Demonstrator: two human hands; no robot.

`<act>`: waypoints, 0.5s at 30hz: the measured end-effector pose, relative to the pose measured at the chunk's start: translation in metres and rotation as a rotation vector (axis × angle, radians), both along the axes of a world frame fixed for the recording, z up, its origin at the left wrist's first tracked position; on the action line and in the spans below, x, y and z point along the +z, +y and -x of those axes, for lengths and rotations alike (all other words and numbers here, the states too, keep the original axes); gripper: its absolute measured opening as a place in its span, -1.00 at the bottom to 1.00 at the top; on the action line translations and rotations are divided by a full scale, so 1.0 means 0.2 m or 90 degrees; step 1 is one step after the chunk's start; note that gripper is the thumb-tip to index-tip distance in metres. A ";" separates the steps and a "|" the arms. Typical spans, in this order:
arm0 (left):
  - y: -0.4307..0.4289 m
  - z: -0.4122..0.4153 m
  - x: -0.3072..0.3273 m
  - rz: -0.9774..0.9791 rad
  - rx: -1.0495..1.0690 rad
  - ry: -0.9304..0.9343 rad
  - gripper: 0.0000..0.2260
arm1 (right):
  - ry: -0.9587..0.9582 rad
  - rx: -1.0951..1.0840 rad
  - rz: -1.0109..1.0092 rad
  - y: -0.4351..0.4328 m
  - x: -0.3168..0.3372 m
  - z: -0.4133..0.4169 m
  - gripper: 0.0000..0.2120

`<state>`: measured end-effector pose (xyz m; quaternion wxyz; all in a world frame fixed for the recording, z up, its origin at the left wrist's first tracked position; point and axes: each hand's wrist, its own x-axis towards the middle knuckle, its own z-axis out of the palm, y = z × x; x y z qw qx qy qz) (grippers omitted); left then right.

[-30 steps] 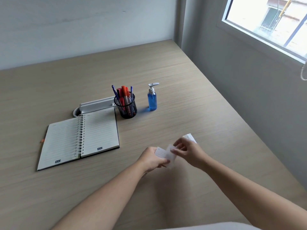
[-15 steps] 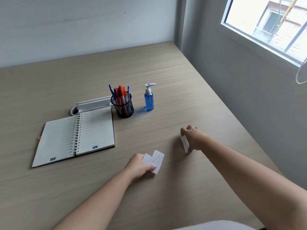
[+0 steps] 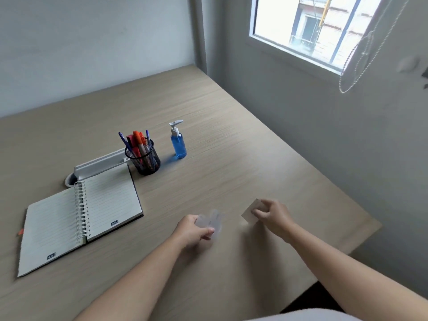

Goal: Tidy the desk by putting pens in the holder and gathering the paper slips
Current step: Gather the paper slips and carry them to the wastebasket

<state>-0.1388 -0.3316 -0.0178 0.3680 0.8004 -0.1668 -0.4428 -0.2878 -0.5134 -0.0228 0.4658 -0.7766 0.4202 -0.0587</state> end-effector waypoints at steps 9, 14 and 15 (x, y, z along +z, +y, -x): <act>-0.30 0.50 0.03 0.087 -0.254 0.028 -0.86 | -0.071 -0.394 -0.166 0.31 -0.04 0.94 -0.94; -0.40 1.05 0.00 0.074 -0.395 0.015 -0.91 | -0.023 -0.554 -0.121 0.49 -0.09 1.50 -0.79; -0.39 1.14 -0.02 0.059 -0.436 0.001 -0.90 | -0.019 -0.574 -0.136 0.52 -0.10 1.59 -0.84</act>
